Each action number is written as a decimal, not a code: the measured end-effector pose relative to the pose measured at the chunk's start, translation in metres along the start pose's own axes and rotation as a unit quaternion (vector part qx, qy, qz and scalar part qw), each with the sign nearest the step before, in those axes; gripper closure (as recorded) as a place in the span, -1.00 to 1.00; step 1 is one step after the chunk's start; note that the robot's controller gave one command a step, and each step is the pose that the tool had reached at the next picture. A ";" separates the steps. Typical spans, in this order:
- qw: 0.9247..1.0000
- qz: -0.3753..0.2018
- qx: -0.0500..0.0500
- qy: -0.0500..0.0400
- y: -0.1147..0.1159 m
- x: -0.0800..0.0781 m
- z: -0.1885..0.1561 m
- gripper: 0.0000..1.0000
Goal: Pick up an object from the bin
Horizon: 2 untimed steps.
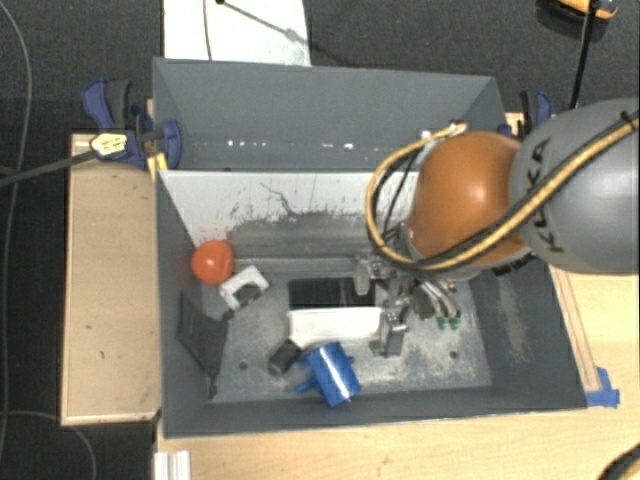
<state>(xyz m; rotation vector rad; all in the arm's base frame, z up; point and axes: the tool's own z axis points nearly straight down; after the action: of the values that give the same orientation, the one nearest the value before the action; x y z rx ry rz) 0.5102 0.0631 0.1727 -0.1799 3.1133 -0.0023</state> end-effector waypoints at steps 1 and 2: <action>1.000 0.023 0.001 -0.005 -0.005 -0.011 -0.027 -1.00; 0.998 0.059 0.000 -0.004 0.009 -0.028 0.004 -1.00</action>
Offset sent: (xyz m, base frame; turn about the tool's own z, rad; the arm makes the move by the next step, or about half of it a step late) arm 0.0559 0.0191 -0.0478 0.1020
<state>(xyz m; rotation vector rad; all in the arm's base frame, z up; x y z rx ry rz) 0.5368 0.0747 0.1695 0.0046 3.1111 0.0014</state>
